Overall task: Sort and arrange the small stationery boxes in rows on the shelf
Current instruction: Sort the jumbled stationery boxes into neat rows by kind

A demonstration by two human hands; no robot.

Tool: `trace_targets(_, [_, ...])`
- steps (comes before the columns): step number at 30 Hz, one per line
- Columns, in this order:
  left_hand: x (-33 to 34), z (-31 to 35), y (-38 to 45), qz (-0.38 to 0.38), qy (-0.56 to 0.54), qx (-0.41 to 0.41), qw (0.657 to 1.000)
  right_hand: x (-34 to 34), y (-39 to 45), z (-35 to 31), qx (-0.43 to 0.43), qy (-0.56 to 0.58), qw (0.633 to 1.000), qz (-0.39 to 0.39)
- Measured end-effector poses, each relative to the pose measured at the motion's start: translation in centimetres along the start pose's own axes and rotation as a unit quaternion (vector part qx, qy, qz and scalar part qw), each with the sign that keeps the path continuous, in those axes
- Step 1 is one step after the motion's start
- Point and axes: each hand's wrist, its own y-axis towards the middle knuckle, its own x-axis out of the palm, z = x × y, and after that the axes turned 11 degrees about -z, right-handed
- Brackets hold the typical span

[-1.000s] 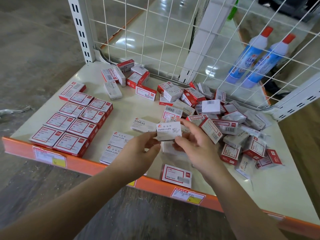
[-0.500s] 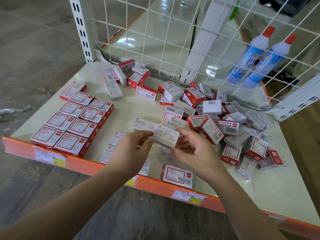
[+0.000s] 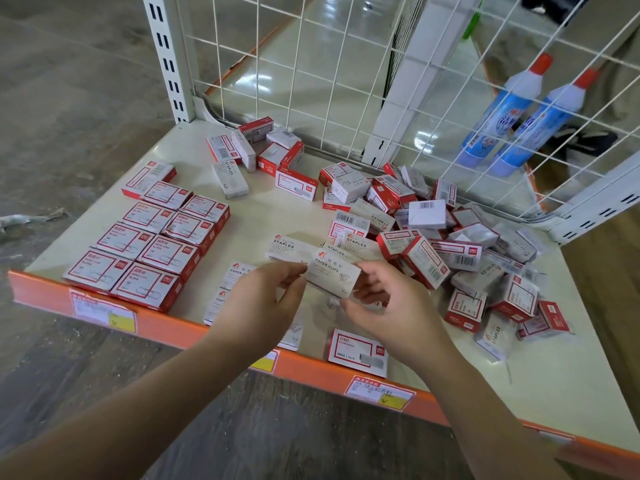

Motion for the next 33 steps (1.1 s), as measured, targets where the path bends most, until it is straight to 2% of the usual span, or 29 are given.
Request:
trace_targets(9, [-2.5,-1.8,-0.6,0.012,0.111,-0.017,0.994,1.3,1.5,0.3,0.01,-0.038,0.998,-0.043])
trace_targets(17, [-3.4,-2.9,-1.7,-0.05,0.233,0.016,0.971,2.1,2.4,-0.6,0.005,-0.073,0.994,-0.083])
trace_targets(26, [-3.7,-2.6,-1.6,-0.08,0.252,0.014,0.964,2.6,3.0,-0.4,0.022,-0.072,0.99,-0.119])
trace_targets(33, [-4.0,-2.5,-1.1,-0.101,0.273,0.013,0.956,3.4,3.4,-0.4,0.032,-0.071,0.991,-0.108])
